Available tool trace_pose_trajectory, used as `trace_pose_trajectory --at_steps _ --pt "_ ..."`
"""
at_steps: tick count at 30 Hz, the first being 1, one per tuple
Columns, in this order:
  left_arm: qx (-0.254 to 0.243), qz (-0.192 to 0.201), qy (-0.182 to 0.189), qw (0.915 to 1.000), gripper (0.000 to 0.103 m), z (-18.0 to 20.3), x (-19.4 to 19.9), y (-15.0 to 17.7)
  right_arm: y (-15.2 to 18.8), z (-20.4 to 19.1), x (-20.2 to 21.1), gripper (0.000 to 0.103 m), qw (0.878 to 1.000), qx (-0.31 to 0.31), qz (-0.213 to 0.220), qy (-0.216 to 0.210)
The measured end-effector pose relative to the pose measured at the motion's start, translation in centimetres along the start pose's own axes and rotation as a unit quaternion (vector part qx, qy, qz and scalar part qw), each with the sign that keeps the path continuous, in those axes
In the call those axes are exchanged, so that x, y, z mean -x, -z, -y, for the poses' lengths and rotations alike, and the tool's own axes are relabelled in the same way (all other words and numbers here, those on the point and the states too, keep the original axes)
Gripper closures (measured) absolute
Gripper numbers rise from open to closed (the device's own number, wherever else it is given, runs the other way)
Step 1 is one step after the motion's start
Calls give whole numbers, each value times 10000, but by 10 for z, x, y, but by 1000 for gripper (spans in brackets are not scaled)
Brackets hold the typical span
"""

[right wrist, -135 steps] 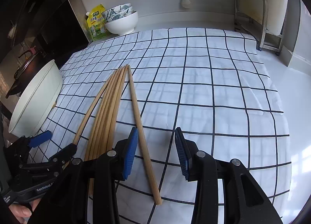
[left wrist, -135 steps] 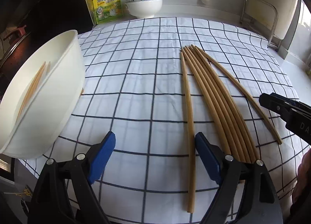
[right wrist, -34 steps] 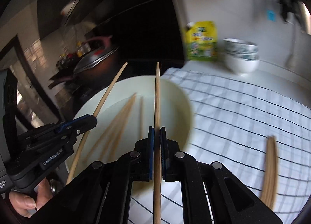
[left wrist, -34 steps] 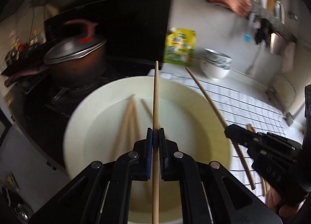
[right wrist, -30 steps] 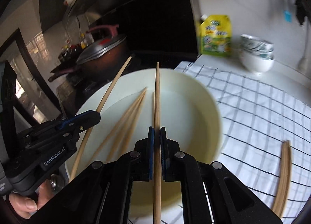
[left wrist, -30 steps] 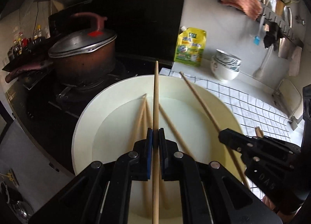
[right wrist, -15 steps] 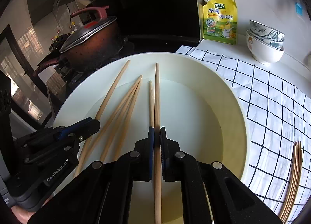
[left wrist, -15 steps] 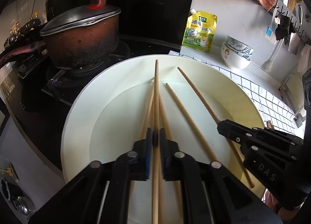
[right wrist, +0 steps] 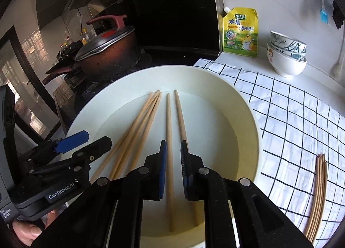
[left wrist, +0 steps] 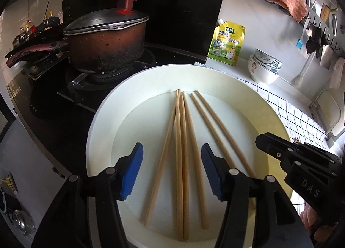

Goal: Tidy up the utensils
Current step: 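Move both open grippers back from the basin to the chopstick bundle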

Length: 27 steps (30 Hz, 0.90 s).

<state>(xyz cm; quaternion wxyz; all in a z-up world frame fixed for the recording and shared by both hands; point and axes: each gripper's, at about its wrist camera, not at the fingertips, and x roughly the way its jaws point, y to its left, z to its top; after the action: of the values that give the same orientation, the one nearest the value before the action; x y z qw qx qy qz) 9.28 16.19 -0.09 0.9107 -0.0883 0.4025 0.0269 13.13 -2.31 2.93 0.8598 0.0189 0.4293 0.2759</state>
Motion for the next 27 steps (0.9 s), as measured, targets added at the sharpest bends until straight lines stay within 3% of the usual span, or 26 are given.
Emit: trace_pose_trajectory --at_steps 7,15,27 --pt "16 53 50 10000 40 8 14 10 12 7 19 87 9999 -41 77 146" --pt "-203 115 196 9995 39 37 32 21 29 27 54 81 9989 -145 297 346" --pt "-652 147 580 9961 31 109 55 41 69 88 114 74 9945 -439 587 746"
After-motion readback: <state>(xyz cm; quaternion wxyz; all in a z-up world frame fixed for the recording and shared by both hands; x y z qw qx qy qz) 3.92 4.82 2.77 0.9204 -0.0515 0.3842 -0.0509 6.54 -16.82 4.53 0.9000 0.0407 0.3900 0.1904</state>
